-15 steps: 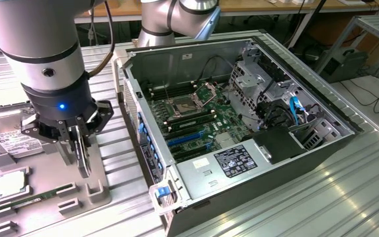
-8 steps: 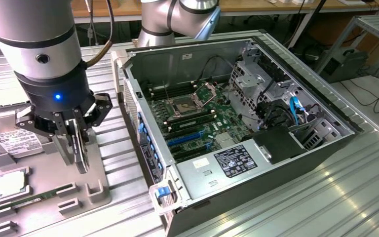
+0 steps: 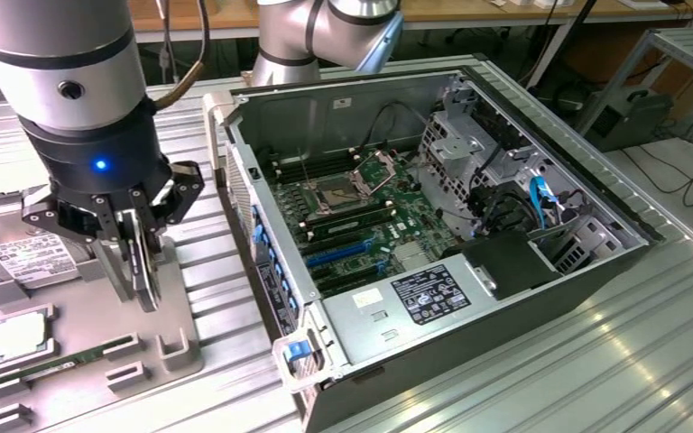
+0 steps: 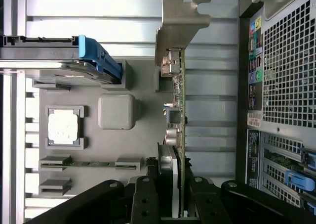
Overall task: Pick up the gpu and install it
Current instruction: 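Pick up the gpu and move the gpu toward the slot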
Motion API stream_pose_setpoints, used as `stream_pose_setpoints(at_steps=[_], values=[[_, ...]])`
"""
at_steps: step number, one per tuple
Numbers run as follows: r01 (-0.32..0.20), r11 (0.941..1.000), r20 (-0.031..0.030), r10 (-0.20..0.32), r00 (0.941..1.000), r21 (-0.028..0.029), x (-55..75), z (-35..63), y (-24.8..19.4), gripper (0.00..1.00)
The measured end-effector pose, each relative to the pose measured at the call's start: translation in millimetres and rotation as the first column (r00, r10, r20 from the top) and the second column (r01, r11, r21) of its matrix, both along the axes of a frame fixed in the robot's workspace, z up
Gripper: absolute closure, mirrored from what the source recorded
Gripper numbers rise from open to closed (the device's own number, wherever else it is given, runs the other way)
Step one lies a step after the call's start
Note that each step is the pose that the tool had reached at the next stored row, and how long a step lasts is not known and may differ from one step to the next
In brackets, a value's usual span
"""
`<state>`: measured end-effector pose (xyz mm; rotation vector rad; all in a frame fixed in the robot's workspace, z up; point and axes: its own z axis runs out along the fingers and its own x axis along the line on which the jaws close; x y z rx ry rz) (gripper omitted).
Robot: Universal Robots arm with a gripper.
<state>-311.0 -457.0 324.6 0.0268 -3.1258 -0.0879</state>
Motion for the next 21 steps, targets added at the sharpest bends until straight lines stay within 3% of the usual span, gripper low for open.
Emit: stream_pose_setpoints(at_steps=[9, 21], values=[[0.000, 1.0000, 0.0000, 0.000, 1.0000, 0.0000, 0.0, 20.4, 0.2, 0.72], [0.000, 1.0000, 0.0001, 0.000, 1.0000, 0.0001, 0.0, 55.5, 0.4, 0.72]])
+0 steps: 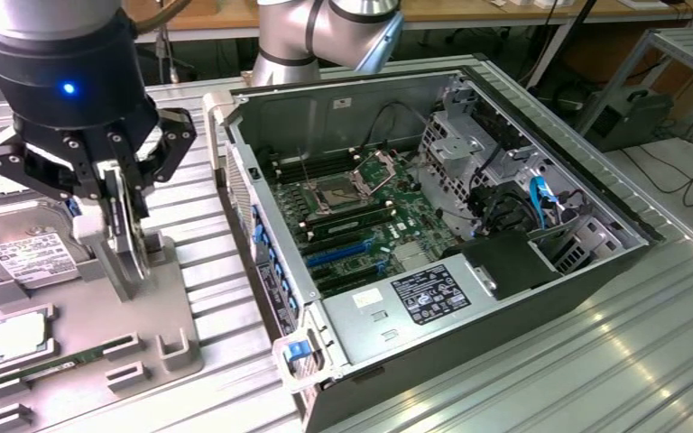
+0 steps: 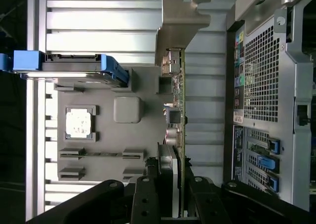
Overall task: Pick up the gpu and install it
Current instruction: 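Pick up the gpu and move the gpu toward the slot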
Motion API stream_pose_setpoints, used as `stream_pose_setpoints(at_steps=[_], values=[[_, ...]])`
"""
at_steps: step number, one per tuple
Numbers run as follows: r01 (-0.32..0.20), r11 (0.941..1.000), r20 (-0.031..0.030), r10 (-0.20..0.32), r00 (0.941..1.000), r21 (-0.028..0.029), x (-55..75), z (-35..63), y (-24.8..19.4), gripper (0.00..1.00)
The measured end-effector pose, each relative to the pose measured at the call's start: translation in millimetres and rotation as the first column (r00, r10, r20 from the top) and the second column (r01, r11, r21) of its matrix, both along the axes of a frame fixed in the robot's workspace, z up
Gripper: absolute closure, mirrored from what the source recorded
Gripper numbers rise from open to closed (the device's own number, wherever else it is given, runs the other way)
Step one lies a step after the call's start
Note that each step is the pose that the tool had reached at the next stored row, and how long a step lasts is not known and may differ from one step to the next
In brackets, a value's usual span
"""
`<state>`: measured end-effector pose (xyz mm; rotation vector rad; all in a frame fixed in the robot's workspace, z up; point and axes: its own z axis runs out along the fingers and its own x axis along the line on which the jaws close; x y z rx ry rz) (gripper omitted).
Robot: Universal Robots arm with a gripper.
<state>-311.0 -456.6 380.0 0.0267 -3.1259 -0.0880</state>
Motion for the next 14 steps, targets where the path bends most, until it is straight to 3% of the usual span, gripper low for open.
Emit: stream_pose_setpoints(at_steps=[14], values=[[0.000, 1.0000, 0.0000, 0.000, 1.0000, 0.0000, 0.0, 42.3, 0.0, 0.72]])
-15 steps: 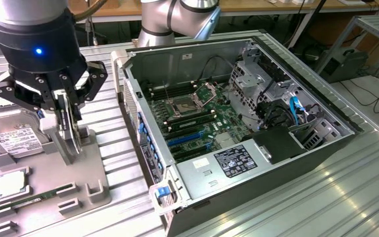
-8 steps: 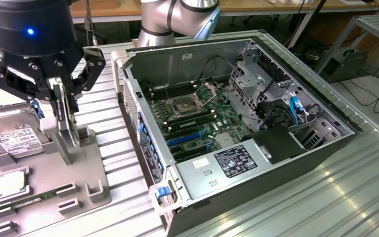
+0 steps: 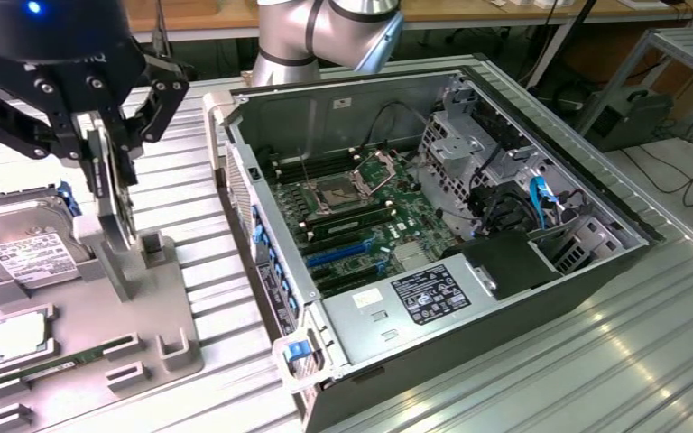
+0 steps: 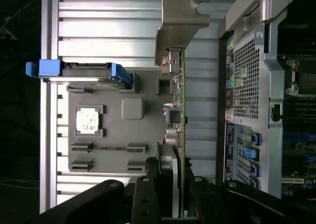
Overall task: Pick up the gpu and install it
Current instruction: 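Pick up the gpu and move the gpu toward the slot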
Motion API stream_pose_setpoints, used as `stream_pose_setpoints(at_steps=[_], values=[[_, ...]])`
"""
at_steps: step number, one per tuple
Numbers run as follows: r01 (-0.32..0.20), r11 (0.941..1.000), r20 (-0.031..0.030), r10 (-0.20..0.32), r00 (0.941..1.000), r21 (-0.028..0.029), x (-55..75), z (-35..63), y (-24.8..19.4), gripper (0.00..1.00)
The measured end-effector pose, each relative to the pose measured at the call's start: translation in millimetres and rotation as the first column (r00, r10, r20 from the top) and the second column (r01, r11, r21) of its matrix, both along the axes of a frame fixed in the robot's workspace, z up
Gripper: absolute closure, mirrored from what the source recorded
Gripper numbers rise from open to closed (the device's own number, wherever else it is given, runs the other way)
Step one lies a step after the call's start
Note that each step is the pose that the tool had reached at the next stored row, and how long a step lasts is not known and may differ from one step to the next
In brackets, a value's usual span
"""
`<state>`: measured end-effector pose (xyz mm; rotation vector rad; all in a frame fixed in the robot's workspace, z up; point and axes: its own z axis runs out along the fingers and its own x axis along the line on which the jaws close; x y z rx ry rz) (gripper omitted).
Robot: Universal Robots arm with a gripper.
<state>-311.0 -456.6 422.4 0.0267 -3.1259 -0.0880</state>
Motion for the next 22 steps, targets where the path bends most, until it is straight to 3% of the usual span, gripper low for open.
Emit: stream_pose_setpoints(at_steps=[8, 16, 19, 22], values=[[0.000, 1.0000, -0.0001, 0.000, 1.0000, -0.0001, 0.0, 26.6, 0.0, 0.72], [0.000, 1.0000, 0.0005, 0.000, 1.0000, -0.0001, 1.6, 26.7, 0.1, 0.72], [0.000, 1.0000, 0.0092, 0.000, 1.0000, -0.0001, 2.0, 26.6, 0.1, 0.72], [0.000, 1.0000, 0.0142, 0.000, 0.9999, -0.0001, 2.9, 26.6, 0.2, 0.72]])
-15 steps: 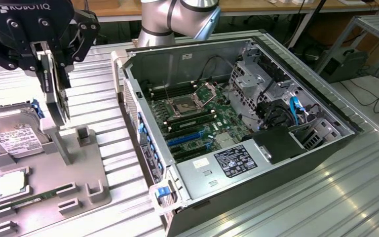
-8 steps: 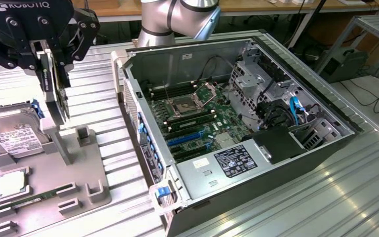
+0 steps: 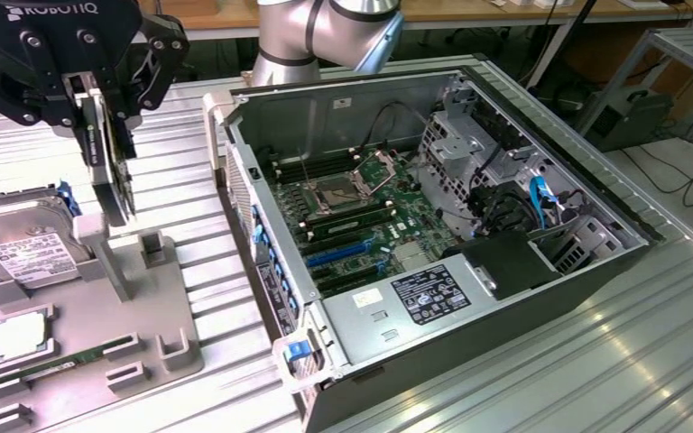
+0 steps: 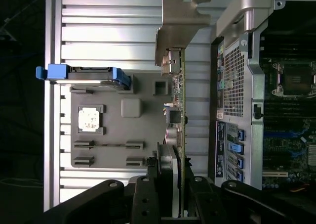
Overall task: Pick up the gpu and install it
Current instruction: 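Pick up the gpu and move the gpu toward the slot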
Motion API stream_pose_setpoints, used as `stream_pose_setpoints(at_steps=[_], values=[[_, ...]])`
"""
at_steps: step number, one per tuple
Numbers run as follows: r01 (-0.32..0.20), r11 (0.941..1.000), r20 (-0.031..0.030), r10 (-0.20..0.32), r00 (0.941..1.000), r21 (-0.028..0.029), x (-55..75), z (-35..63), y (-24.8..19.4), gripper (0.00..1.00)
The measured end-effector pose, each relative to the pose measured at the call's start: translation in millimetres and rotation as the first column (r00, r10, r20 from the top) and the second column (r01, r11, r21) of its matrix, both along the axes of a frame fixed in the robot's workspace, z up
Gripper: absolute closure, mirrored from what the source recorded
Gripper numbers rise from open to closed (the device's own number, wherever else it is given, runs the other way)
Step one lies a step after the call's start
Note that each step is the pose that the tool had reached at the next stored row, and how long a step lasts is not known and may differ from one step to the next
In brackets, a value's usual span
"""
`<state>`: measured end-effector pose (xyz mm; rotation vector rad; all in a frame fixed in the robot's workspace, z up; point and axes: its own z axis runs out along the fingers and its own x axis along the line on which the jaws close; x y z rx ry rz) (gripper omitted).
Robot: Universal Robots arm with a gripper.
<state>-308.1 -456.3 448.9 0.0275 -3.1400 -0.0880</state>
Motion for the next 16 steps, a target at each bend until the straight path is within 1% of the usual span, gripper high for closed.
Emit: stream_pose_setpoints(at_steps=[8, 16], values=[[0.000, 1.0000, 0.0023, 0.000, 1.0000, 0.0000, 8.3, -0.7, 0.0, 0.72], [0.000, 1.0000, 0.0063, 0.000, 1.0000, 0.0000, 17.9, -1.0, 0.0, 0.72]])
